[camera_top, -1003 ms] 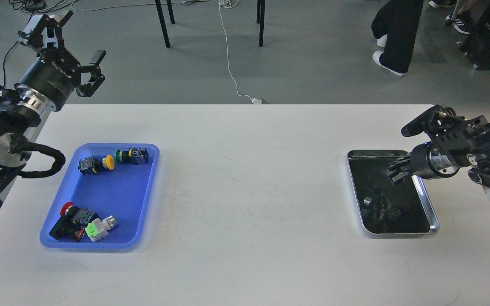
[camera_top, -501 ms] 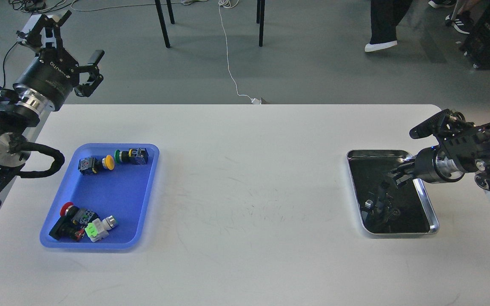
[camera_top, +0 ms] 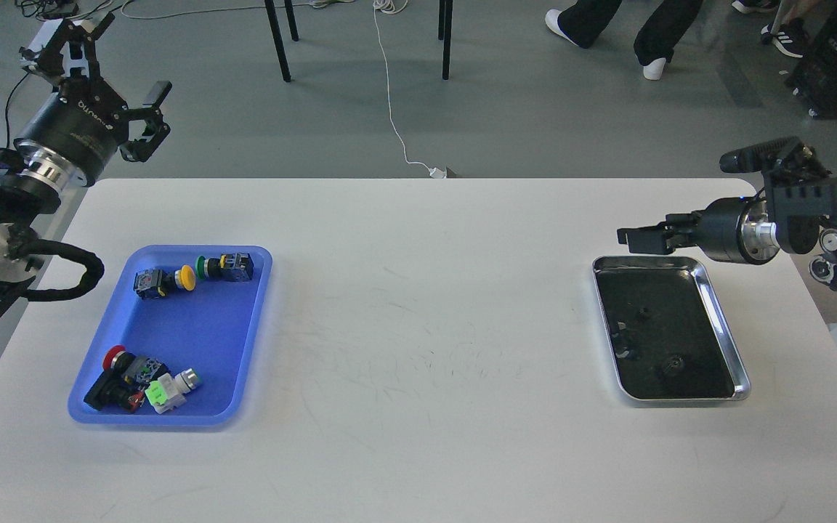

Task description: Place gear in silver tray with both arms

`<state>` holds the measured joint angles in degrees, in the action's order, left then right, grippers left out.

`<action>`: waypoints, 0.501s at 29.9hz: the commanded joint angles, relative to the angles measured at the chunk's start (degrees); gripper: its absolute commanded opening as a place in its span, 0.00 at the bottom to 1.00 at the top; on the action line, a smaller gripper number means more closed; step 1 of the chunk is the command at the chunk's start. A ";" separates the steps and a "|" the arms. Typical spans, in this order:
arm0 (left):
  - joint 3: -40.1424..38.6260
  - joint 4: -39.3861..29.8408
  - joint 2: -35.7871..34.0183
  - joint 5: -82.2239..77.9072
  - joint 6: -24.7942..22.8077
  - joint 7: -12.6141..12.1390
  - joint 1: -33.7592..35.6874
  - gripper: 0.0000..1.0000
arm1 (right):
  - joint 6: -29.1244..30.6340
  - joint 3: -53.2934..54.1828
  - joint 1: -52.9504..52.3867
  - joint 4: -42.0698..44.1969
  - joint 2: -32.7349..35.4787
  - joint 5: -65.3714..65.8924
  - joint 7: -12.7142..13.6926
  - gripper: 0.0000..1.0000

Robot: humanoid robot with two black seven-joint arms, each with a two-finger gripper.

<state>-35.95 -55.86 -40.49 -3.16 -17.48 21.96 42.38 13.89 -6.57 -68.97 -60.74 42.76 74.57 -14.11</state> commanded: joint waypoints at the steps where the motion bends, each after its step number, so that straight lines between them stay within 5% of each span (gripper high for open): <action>1: 0.01 -0.22 -1.95 0.00 -0.28 0.02 -0.10 0.98 | -0.26 6.73 0.24 -0.79 0.75 -11.43 -0.04 0.98; 7: 1.06 -0.13 -1.61 -0.79 -1.51 0.46 -0.10 0.98 | -0.79 15.61 2.62 0.62 -1.44 -26.83 -0.04 0.98; 15: 0.01 5.14 -0.81 0.08 -10.52 -1.56 0.51 0.98 | -4.57 27.47 6.74 5.01 -7.78 -48.52 -0.57 0.99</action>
<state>-35.31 -52.69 -41.55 -3.61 -26.15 21.38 42.23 10.09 17.07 -64.61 -56.34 36.08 34.64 -14.56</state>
